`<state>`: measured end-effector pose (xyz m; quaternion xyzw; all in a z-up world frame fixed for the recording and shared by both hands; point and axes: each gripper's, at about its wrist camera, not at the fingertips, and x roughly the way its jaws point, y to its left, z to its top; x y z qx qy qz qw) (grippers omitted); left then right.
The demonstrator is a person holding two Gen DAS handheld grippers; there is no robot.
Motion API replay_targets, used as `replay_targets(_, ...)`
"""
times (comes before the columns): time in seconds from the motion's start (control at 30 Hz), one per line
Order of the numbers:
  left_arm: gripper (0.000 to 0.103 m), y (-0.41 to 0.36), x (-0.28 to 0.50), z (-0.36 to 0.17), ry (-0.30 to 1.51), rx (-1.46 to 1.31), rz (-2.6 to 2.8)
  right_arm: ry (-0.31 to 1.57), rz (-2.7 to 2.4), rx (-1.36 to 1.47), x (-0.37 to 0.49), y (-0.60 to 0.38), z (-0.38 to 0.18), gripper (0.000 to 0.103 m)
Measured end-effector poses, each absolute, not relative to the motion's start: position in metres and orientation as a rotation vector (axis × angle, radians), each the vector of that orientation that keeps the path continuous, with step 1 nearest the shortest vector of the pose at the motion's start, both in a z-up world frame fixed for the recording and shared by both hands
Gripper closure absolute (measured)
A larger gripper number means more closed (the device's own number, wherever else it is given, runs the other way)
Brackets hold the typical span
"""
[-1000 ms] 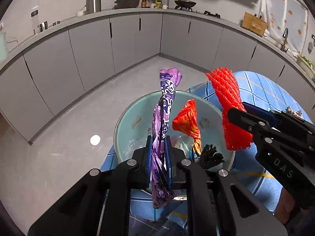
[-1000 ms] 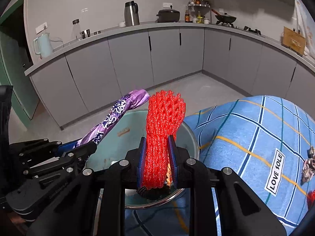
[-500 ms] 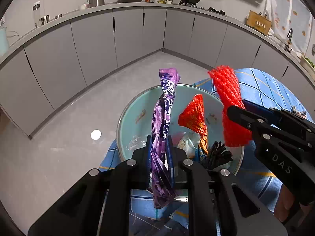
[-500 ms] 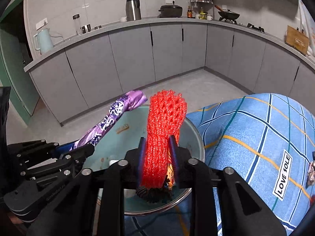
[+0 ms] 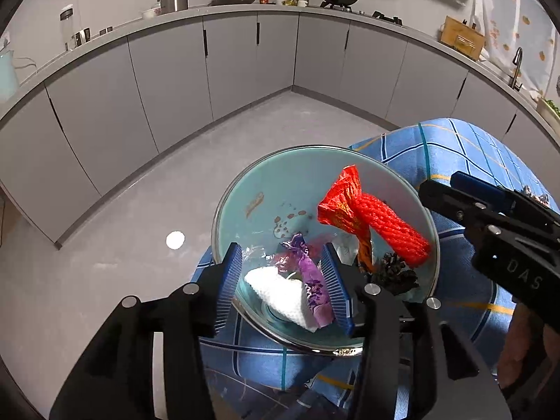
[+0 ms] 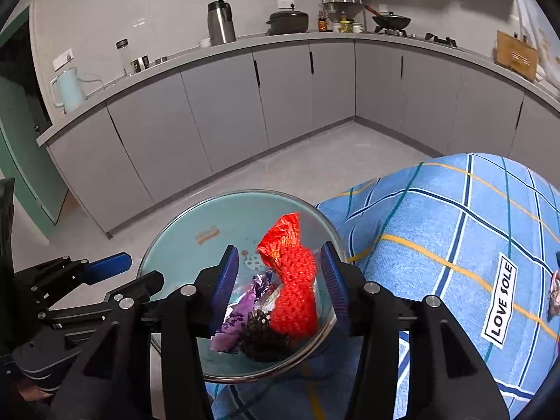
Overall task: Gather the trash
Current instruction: 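Move both tools back over the red bag and plaid cloth on the table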
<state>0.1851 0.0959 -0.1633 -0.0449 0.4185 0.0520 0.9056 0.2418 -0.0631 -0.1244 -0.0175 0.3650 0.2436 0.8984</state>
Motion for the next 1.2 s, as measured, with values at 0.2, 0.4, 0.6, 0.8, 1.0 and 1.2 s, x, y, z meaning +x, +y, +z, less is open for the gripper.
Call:
replay_targets(0.2, 0.048, 0.096, 0.184, -0.162, 0.858, -0.086, 0.113, 0.754, 0.503, -0.039, 0.239, -0.064, -0.124, 0.052)
replay_targets(0.4, 0.042, 0.101, 0.181, -0.159, 0.850, -0.090, 0.123, 0.750, 0.500, -0.034, 0.234, -0.066, -0.124, 0.050)
replay_targets(0.6, 0.037, 0.099, 0.180, -0.157, 0.848, -0.088, 0.121, 0.750, 0.490, -0.030, 0.230, -0.069, -0.124, 0.048)
replay_targets(0.8, 0.032, 0.094, 0.179, -0.153, 0.836, -0.071, 0.119, 0.733, 0.476, -0.020, 0.223, -0.079, -0.121, 0.044)
replay_targets(1.0, 0.028, 0.085, 0.180, -0.150, 0.832, -0.058, 0.103, 0.731, 0.459, 0.000, 0.217, -0.095, -0.119, 0.044)
replay_targets(1.2, 0.013, 0.072, 0.179, -0.145, 0.823, -0.032, 0.088, 0.728, 0.436, 0.017, 0.210, -0.107, -0.119, 0.039)
